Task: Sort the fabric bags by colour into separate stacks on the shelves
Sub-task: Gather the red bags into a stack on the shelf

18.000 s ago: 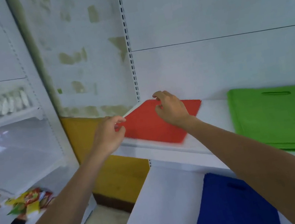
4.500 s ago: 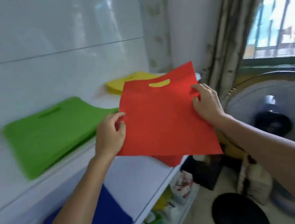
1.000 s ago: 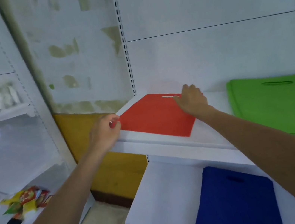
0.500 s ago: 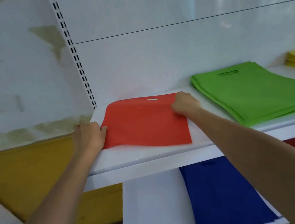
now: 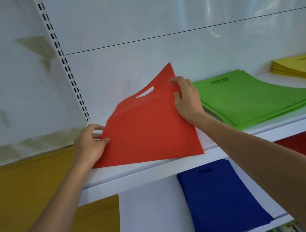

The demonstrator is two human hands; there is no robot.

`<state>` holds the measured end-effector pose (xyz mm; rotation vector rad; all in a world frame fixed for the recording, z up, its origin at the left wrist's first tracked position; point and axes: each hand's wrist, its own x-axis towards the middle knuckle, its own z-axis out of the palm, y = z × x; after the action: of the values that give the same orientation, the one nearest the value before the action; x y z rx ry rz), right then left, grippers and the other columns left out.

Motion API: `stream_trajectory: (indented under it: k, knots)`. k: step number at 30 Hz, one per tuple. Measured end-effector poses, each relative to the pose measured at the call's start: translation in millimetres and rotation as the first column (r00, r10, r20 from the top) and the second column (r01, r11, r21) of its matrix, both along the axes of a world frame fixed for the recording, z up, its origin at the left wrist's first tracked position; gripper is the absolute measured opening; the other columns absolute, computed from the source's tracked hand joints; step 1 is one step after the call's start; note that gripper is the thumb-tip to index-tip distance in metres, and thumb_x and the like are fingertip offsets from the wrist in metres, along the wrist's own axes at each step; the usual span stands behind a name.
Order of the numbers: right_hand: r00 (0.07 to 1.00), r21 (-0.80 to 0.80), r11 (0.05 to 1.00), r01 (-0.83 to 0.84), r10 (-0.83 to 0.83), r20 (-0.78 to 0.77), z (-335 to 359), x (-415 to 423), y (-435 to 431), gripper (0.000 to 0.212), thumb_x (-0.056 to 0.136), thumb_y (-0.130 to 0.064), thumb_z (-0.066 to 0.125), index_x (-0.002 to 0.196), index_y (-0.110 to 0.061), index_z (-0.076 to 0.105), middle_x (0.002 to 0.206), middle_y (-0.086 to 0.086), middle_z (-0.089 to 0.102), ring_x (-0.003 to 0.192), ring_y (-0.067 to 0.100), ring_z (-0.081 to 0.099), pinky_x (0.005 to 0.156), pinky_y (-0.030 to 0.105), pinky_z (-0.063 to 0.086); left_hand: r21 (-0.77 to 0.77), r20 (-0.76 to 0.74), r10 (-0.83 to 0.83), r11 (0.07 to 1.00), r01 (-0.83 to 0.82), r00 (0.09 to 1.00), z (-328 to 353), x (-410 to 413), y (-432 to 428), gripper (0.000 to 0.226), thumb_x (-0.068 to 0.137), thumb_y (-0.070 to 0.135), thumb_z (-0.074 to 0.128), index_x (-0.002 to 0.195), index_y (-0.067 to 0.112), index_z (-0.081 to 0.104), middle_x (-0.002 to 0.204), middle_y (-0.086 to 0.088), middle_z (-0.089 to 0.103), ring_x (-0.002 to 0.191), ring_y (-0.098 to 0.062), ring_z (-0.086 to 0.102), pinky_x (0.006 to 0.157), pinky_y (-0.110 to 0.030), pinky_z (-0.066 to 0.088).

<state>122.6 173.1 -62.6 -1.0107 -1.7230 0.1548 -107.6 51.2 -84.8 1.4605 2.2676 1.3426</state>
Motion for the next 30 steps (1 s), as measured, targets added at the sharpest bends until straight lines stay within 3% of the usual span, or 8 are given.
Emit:
stream_trajectory:
  k: [6,12,16,21,25,27,30]
  knots:
    - [0.987,0.196,0.969,0.154,-0.141,-0.076,43,105,-20,0.037,0.083,0.002,0.046,0.118,0.001,0.059,0.114,0.021,0.053,0.100,0.031,0.056,0.086,0.023,0.037,0.219,-0.096,-0.096,0.969,0.115,0.991,30,86,22,0.026,0.084,0.008,0.062,0.107,0.018,0.068,0.107,-0.005,0.067,0.079,-0.014,0.055,0.078,-0.017,0.036]
    - [0.900,0.085,0.896,0.435,-0.436,-0.011,41,294,-49,0.039,0.085,0.001,0.045,0.122,-0.002,0.059,0.119,0.017,0.054,0.108,0.029,0.053,0.089,0.018,0.032,0.367,-0.241,-0.332,0.839,0.403,0.912,31,249,46,0.026,0.084,0.004,0.060,0.106,0.012,0.069,0.107,-0.008,0.067,0.077,-0.013,0.053,0.077,-0.018,0.037]
    - [0.812,-0.005,0.812,0.583,-0.583,0.001,20,419,-83,0.039,0.084,0.002,0.044,0.119,-0.002,0.061,0.116,0.017,0.056,0.107,0.029,0.053,0.086,0.012,0.029,0.332,-0.267,-0.503,0.753,0.569,0.822,13,376,52,0.027,0.083,0.002,0.060,0.106,0.010,0.069,0.106,-0.009,0.068,0.077,-0.013,0.051,0.074,-0.016,0.034]
    - [0.704,-0.120,0.695,0.709,-0.708,0.060,-34,549,-126,0.036,0.081,0.002,0.048,0.113,-0.002,0.064,0.114,0.016,0.060,0.106,0.028,0.055,0.093,0.021,0.034,0.280,-0.215,-0.657,0.668,0.690,0.723,-34,509,44,0.026,0.082,0.000,0.059,0.105,0.009,0.069,0.107,-0.007,0.066,0.078,-0.019,0.056,0.078,-0.025,0.042]
    - [0.663,-0.291,0.613,0.735,-0.739,0.117,-74,628,-144,0.028,0.081,0.000,0.053,0.103,-0.006,0.070,0.105,0.013,0.066,0.099,0.029,0.058,0.090,0.025,0.038,0.184,-0.197,-0.762,0.589,0.787,0.617,-85,586,37,0.026,0.080,0.007,0.056,0.101,0.009,0.071,0.103,-0.007,0.067,0.082,-0.025,0.062,0.077,-0.021,0.041]
    - [0.661,-0.371,0.580,0.725,-0.737,0.141,-95,654,-145,0.026,0.082,-0.001,0.054,0.101,-0.007,0.071,0.105,0.011,0.068,0.100,0.026,0.059,0.093,0.028,0.040,0.133,-0.173,-0.795,0.566,0.814,0.581,-112,611,37,0.030,0.077,0.011,0.052,0.100,0.010,0.071,0.102,-0.006,0.067,0.078,-0.022,0.061,0.074,-0.016,0.037]
    - [0.649,-0.441,0.526,0.727,-0.737,0.190,-135,673,-134,0.027,0.083,-0.001,0.052,0.102,-0.006,0.071,0.109,0.013,0.067,0.103,0.027,0.059,0.094,0.027,0.039,0.037,-0.144,-0.815,0.562,0.826,0.561,-155,633,45,0.027,0.081,0.001,0.058,0.102,0.013,0.071,0.103,0.000,0.064,0.070,-0.009,0.049,0.073,-0.016,0.037]
